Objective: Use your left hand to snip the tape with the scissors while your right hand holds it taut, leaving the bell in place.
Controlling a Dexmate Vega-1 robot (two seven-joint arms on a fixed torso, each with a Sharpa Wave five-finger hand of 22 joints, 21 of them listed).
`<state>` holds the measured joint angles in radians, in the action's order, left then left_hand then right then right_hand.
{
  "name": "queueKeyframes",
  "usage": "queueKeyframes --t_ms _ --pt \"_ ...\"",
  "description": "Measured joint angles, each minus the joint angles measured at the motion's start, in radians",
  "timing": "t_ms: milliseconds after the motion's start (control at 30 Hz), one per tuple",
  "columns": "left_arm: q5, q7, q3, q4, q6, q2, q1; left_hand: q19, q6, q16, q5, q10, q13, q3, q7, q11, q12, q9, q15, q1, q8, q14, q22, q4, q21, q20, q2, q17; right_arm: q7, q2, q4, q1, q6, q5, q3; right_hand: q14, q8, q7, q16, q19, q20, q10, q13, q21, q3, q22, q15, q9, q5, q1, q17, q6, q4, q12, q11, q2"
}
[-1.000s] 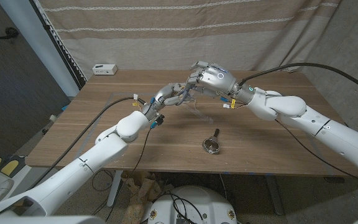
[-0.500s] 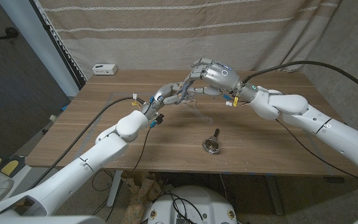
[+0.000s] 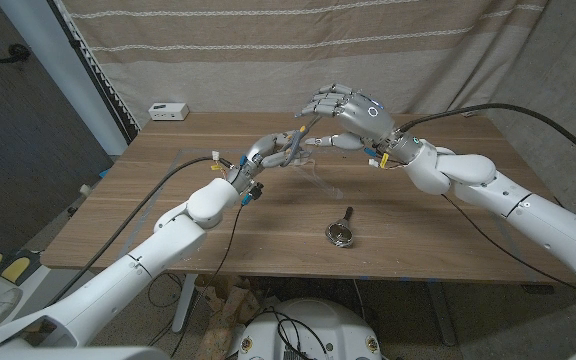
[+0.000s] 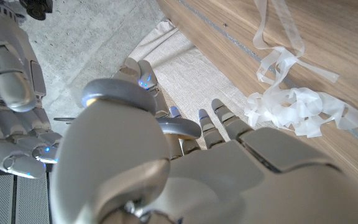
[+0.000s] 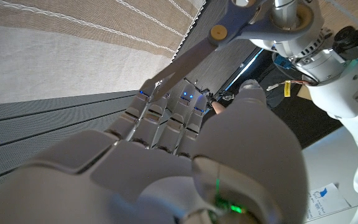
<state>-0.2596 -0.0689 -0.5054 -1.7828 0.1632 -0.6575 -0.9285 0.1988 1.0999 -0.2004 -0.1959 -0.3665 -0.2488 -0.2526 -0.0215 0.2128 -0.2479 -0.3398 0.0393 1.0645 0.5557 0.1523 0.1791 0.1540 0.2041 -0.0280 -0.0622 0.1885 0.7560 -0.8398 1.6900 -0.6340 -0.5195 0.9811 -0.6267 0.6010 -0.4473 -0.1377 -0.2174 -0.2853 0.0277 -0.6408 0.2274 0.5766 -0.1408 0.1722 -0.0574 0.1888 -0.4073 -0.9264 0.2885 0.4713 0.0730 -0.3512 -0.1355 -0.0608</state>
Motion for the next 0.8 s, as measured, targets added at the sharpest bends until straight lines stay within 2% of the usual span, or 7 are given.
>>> queueKeyframes --t_ms 200,267,333,367,400,500,800 --pt "-0.004 0.007 0.0 0.012 0.02 0.008 0.003 0.015 -0.014 0.0 0.0 -0.071 -0.006 -0.015 -0.005 0.0 -0.027 0.0 -0.002 -0.007 0.002 0.028 0.0 -0.001 0.0 -0.005 0.007 -0.002 0.003 0.012 -0.004 -0.023 -0.013 -0.068 0.026 -0.008 0.008 0.004 0.003 0.007 -0.007 0.007 -0.005 -0.004 -0.004 0.0 0.002 0.0 -0.011 0.007 -0.006 -0.004 -0.004 0.007 -0.004 -0.007" --pt "-0.006 0.007 0.0 0.016 0.027 0.013 0.003 0.017 -0.03 0.0 0.004 -0.107 -0.009 -0.025 -0.002 -0.005 -0.042 0.0 0.002 -0.007 0.018 0.038 0.0 0.0 0.0 -0.008 0.007 -0.003 0.002 0.017 -0.004 -0.033 -0.014 -0.09 0.038 -0.015 0.011 0.006 0.007 0.003 -0.011 0.013 -0.005 -0.009 -0.004 0.0 0.0 0.0 -0.014 0.007 -0.01 -0.006 -0.004 0.008 -0.002 -0.007" --pt "-0.011 0.005 0.002 0.02 0.035 0.017 0.0 0.017 -0.034 0.0 0.004 -0.138 -0.011 -0.03 -0.001 -0.014 -0.049 0.0 -0.002 -0.008 0.019 0.044 0.0 -0.002 0.0 -0.008 0.008 -0.007 0.0 0.023 -0.003 -0.047 -0.013 -0.12 0.053 -0.021 0.015 0.011 0.007 0.001 -0.012 0.022 -0.005 -0.012 -0.004 0.0 0.004 0.0 -0.017 0.012 -0.012 -0.011 -0.004 0.01 0.0 -0.012" --pt "-0.012 0.004 0.003 0.02 0.037 0.018 -0.001 0.017 -0.034 0.0 0.004 -0.16 -0.014 -0.033 -0.001 -0.012 -0.051 0.0 0.001 -0.008 0.02 0.047 0.0 0.0 0.0 -0.008 0.008 -0.007 -0.001 0.025 -0.002 -0.051 -0.012 -0.126 0.058 -0.021 0.015 0.011 0.007 0.005 -0.015 0.022 -0.005 -0.012 -0.004 0.0 0.004 0.0 -0.018 0.012 -0.015 -0.011 -0.004 0.015 0.0 -0.012" --pt "-0.015 0.002 0.004 0.021 0.04 0.02 -0.004 0.017 -0.039 0.0 0.004 -0.186 -0.014 -0.037 0.001 -0.005 -0.056 0.0 0.0 -0.007 0.041 0.054 0.0 -0.001 0.0 -0.008 0.008 -0.007 -0.005 0.028 0.0 -0.059 -0.009 -0.14 0.067 -0.021 0.015 0.011 0.007 0.007 -0.018 0.022 -0.005 -0.012 -0.004 0.0 0.004 0.0 -0.018 0.012 -0.015 -0.011 -0.004 0.015 0.0 -0.012" --pt "-0.021 -0.002 0.008 0.022 0.046 0.023 -0.01 0.017 -0.04 0.0 0.012 -0.199 -0.014 -0.038 0.0 0.0 -0.056 0.0 0.002 -0.007 0.05 0.064 0.0 -0.002 0.0 -0.008 0.007 -0.007 -0.013 0.032 0.003 -0.072 -0.002 -0.165 0.082 -0.023 0.015 0.011 0.007 0.008 -0.019 0.025 -0.005 -0.019 -0.004 0.0 0.001 0.002 -0.022 0.012 -0.019 -0.011 -0.004 0.015 -0.004 -0.012" --pt "-0.042 -0.012 0.016 0.023 0.054 0.029 -0.029 0.039 -0.041 -0.009 0.014 -0.254 -0.005 -0.072 -0.015 -0.051 -0.075 0.0 0.002 -0.006 0.05 0.142 -0.003 -0.001 0.0 -0.011 0.006 -0.007 -0.042 0.045 0.012 -0.104 0.009 -0.221 0.122 -0.032 0.026 0.007 0.011 0.014 -0.025 0.036 -0.005 -0.027 -0.004 0.0 0.004 0.005 -0.028 0.016 -0.024 -0.014 -0.004 0.02 0.0 -0.016"
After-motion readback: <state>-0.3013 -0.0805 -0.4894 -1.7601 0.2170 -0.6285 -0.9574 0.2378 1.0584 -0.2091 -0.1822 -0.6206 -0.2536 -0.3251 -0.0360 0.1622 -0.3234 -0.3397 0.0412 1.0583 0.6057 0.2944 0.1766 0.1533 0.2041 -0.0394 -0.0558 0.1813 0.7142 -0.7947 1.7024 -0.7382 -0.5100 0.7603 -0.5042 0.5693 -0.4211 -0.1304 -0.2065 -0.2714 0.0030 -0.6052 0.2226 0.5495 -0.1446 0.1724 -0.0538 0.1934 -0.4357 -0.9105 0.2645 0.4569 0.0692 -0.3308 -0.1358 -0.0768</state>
